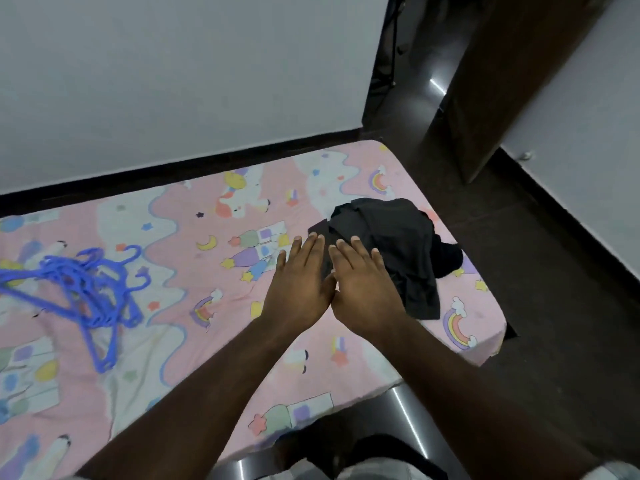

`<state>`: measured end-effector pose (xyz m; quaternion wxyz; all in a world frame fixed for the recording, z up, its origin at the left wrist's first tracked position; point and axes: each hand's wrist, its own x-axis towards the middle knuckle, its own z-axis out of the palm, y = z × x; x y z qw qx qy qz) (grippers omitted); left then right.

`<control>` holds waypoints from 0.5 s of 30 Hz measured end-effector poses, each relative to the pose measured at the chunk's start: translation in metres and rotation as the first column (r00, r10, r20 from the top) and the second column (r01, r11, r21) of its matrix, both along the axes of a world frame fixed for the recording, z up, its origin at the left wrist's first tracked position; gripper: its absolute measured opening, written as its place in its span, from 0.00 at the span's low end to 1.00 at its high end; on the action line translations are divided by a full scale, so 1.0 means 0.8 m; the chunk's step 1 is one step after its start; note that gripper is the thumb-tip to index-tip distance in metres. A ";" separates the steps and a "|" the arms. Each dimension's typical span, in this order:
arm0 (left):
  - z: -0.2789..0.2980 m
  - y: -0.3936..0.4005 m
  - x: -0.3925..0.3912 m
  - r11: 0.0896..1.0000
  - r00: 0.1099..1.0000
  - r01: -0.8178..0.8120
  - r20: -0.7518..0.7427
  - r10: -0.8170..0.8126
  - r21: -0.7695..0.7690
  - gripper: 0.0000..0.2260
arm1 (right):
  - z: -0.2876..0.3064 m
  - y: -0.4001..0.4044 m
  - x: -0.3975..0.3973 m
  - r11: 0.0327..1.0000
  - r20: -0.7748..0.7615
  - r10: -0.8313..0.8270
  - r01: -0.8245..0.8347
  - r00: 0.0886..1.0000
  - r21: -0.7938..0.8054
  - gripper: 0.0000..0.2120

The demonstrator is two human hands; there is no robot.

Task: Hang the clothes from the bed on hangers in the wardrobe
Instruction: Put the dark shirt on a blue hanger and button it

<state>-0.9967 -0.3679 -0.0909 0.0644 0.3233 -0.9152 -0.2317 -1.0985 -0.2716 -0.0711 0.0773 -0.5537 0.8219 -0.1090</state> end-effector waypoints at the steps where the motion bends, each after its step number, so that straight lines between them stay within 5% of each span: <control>1: -0.008 -0.007 -0.017 1.000 1.000 0.016 0.013 -0.016 0.000 0.30 | -0.006 -0.003 -0.015 1.000 0.020 -0.028 0.028 0.999 0.009 0.30; 15: -0.133 -0.059 -0.299 0.984 0.983 -0.015 0.184 -0.019 0.178 0.29 | -0.127 -0.055 -0.327 0.949 0.295 -0.272 0.204 0.916 0.239 0.31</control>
